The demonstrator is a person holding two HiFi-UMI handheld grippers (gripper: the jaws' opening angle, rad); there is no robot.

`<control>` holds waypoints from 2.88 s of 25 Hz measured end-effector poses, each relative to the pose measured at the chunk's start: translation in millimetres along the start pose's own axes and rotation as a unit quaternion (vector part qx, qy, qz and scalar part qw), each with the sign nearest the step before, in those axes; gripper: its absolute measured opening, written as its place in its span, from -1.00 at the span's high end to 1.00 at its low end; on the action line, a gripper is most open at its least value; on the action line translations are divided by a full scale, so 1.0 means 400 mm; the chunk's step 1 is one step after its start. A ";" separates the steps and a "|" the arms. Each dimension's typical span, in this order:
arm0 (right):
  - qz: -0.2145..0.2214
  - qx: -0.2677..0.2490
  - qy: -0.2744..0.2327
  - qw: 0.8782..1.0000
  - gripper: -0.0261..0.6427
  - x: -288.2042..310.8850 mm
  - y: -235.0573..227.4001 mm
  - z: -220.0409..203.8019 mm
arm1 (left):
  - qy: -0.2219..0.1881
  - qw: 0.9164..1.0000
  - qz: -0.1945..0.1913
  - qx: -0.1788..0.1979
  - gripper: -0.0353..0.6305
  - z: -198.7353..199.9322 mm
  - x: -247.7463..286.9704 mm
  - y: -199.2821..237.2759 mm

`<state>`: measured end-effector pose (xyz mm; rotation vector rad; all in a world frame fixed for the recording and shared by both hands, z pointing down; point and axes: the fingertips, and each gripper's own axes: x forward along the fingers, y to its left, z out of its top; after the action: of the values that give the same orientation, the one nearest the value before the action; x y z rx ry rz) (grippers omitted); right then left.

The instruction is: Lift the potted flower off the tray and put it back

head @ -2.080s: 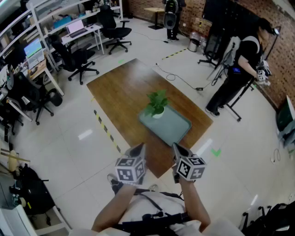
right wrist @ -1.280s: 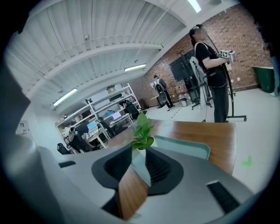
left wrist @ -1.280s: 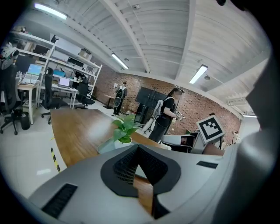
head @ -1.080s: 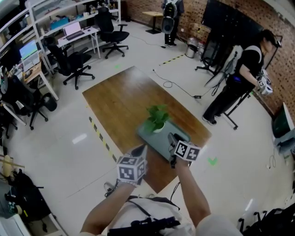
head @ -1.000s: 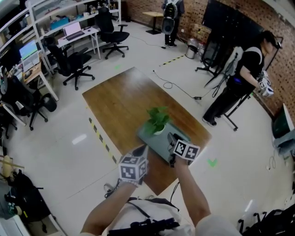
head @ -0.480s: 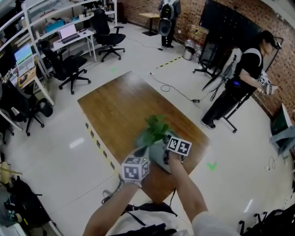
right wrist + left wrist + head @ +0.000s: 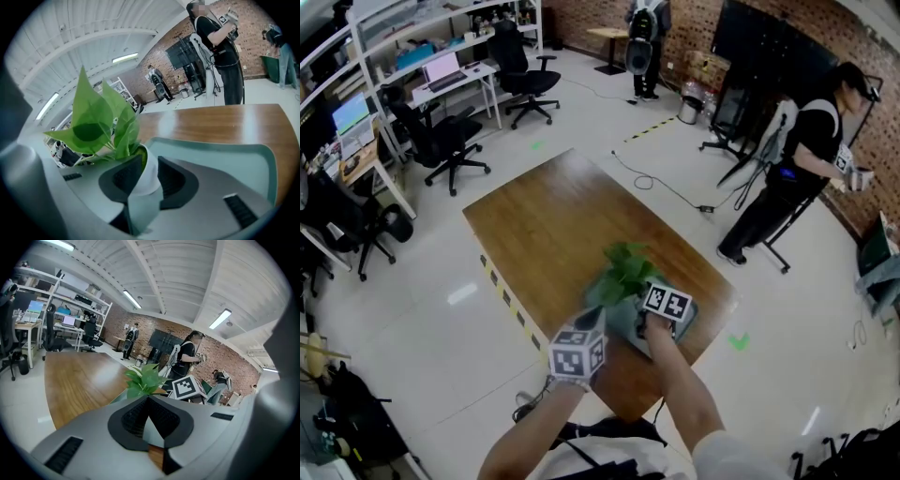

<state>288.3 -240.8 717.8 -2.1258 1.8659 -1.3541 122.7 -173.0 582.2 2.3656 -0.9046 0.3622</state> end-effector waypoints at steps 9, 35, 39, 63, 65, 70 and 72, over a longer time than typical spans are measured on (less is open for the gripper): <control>-0.011 0.011 -0.009 1.000 0.73 -0.008 -0.006 0.014 | 0.006 1.000 0.020 -0.022 0.90 -0.041 -0.025 0.036; 0.078 -0.026 0.010 0.997 0.77 0.028 0.378 -0.057 | -0.026 0.993 0.090 -0.075 0.90 -0.026 -0.224 0.208; 0.089 -0.032 0.034 0.995 0.77 0.069 0.433 -0.125 | -0.032 0.990 0.110 -0.085 0.90 -0.033 -0.273 0.260; 0.093 -0.039 0.054 0.993 0.67 0.144 0.487 -0.259 | -0.029 0.982 0.143 -0.120 0.90 -0.102 -0.365 0.368; 0.095 -0.040 0.048 0.994 0.66 0.134 0.481 -0.245 | -0.031 0.982 0.142 -0.120 0.90 -0.101 -0.361 0.360; 0.103 -0.042 0.027 0.993 0.66 0.076 0.476 -0.191 | -0.039 0.982 0.143 -0.119 0.90 -0.093 -0.360 0.347; 0.110 -0.052 0.023 0.992 0.66 0.040 0.470 -0.179 | -0.045 0.982 0.144 -0.113 0.90 -0.090 -0.360 0.338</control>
<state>93.7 -272.0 674.5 -1.8759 2.1588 -1.2943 -76.1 -158.1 604.7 2.0604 -1.2673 0.2503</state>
